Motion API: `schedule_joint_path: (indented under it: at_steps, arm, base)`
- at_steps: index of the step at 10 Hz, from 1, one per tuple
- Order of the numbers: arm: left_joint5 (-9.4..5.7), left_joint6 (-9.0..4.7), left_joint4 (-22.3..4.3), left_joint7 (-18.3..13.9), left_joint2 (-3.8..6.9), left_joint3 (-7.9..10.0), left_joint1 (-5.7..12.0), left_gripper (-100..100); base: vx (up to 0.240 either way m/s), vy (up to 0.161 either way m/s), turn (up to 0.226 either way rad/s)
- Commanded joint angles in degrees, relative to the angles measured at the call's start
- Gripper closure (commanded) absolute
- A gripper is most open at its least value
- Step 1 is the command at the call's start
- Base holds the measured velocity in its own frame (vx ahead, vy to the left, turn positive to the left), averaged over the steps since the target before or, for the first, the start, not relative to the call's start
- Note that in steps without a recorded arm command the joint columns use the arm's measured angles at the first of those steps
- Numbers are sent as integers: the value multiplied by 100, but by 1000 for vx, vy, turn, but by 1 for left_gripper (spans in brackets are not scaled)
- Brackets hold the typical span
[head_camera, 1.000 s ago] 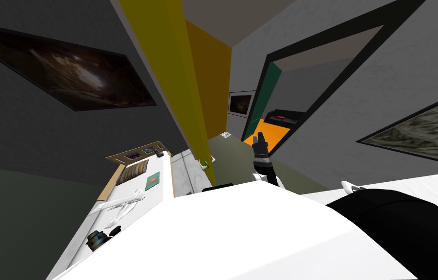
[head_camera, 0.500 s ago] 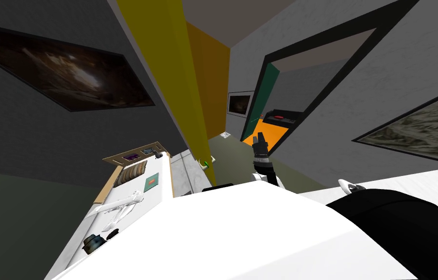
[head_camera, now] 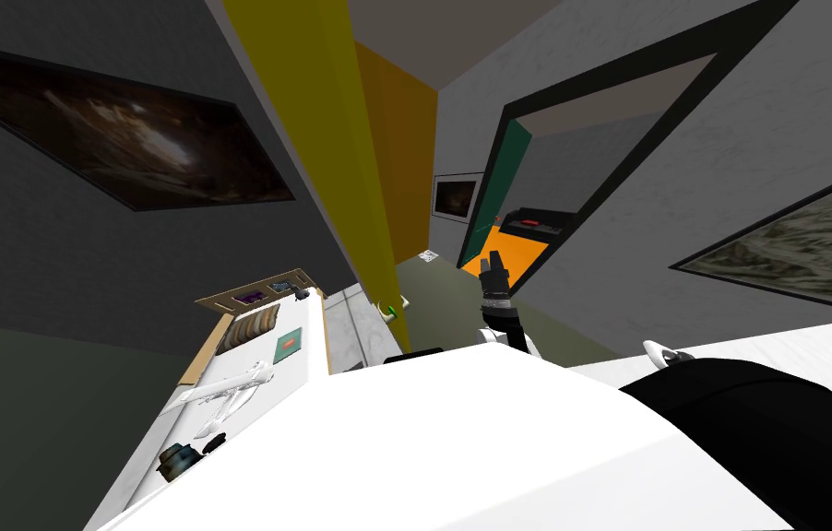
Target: Push the door open
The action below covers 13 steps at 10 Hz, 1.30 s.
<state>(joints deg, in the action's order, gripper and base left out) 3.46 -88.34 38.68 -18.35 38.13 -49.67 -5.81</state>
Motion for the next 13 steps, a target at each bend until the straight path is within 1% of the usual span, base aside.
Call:
schedule_joint_path:
  at_steps: [1,3,4,5,13]
  arm:
    - [0,0,0,0,0,0,0,-100]
    - [0,0,0,0,0,0,0,-100]
    - [-54,51,-26,-68,8,57,17,-100]
    - [-72,68,-35,-91,11,76,22,-100]
    - [-72,68,-35,-91,11,76,22,-100]
  base:
    - [10,-16,6]
    - [-4,11,-21]
    - [10,9,-92]
    - [27,-17,-86]
    - [-2,2,3]
